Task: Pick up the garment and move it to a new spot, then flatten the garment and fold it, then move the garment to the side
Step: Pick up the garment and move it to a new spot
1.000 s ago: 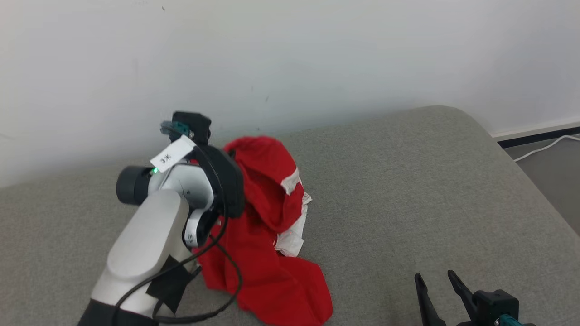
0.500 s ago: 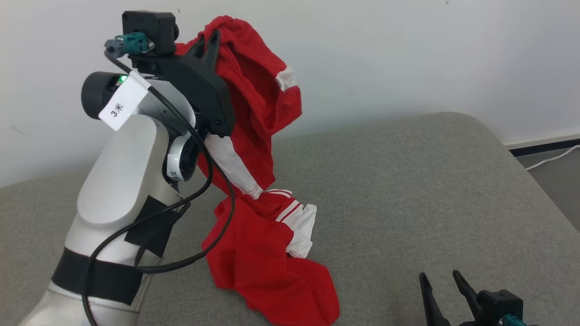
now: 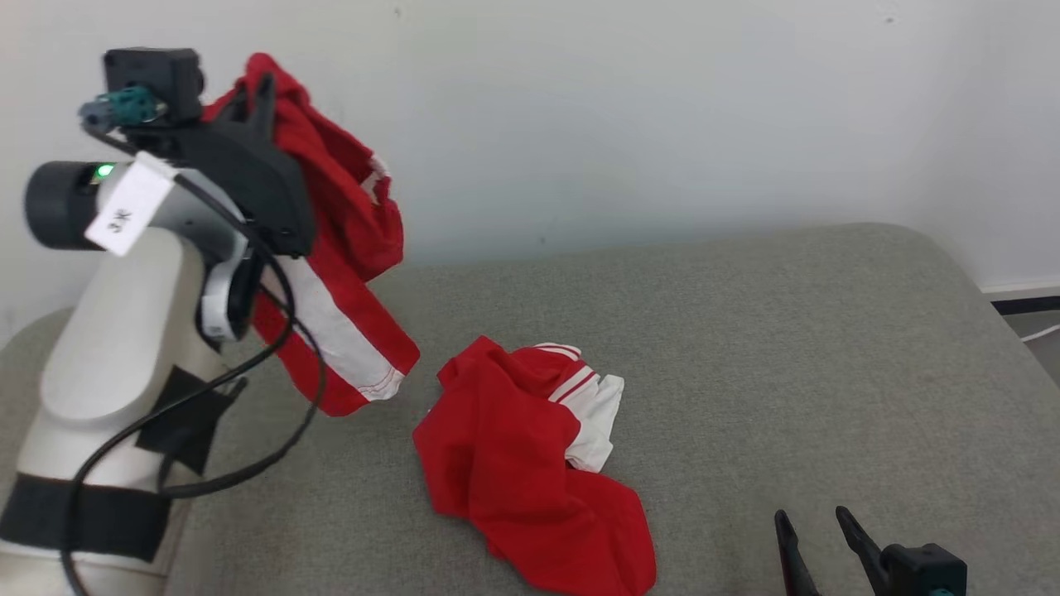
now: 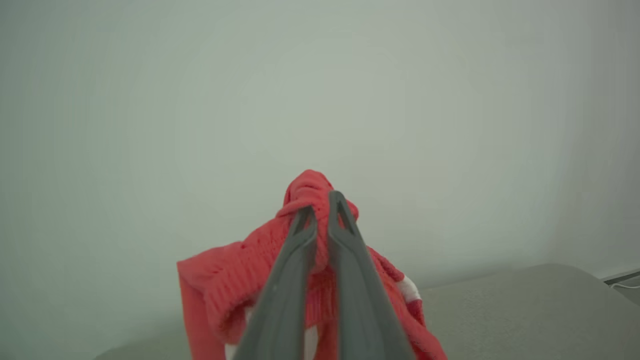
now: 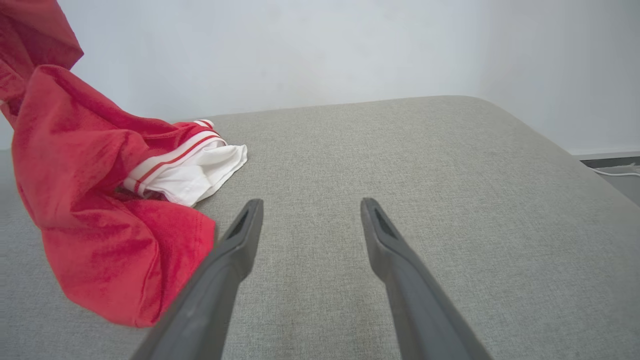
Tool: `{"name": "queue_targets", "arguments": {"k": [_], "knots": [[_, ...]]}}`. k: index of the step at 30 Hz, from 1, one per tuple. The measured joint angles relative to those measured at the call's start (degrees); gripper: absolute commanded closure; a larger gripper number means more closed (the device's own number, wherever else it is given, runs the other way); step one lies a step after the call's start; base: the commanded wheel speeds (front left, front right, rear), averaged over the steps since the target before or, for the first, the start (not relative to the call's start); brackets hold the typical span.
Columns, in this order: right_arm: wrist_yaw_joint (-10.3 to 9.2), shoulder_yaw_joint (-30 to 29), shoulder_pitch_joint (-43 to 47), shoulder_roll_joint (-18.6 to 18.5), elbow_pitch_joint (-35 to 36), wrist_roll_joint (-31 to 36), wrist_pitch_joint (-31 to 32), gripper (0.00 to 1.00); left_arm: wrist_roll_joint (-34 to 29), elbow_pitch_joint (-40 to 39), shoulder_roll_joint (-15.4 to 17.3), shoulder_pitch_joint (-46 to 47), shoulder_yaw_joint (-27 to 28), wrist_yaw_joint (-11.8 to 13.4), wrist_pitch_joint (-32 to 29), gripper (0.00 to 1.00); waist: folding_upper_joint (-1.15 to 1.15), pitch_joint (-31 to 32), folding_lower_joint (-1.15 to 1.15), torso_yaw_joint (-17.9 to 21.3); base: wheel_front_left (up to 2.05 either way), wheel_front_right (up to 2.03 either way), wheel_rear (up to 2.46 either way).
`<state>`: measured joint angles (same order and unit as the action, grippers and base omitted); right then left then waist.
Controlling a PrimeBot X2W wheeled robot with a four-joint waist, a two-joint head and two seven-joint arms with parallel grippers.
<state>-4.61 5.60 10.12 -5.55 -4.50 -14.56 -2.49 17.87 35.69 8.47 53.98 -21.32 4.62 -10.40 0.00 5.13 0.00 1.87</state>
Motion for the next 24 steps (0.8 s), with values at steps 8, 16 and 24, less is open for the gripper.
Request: {"name": "queue_targets", "arguments": {"k": [8,16,24], "knots": [[0.01,0.3,0.0,-0.7,1.4,0.0,0.5,0.0,-1.3,-0.7,9.5,-6.0,3.8,0.8,1.4,1.0,0.0,-1.0,0.0,-2.7,0.0,0.0,0.0],[0.18,1.1,0.0,-2.0,3.1,0.6,1.8,0.0,-1.3,-1.5,15.7,-13.1,7.5,1.1,3.4,1.0,0.0,-3.0,0.0,-4.1,0.0,0.0,0.0],[1.12,2.9,-0.2,-3.0,4.8,2.0,3.6,0.0,-1.2,0.7,18.7,-21.3,10.0,1.9,5.4,0.75,0.0,-5.3,0.0,-3.7,0.0,0.0,0.0]]}}
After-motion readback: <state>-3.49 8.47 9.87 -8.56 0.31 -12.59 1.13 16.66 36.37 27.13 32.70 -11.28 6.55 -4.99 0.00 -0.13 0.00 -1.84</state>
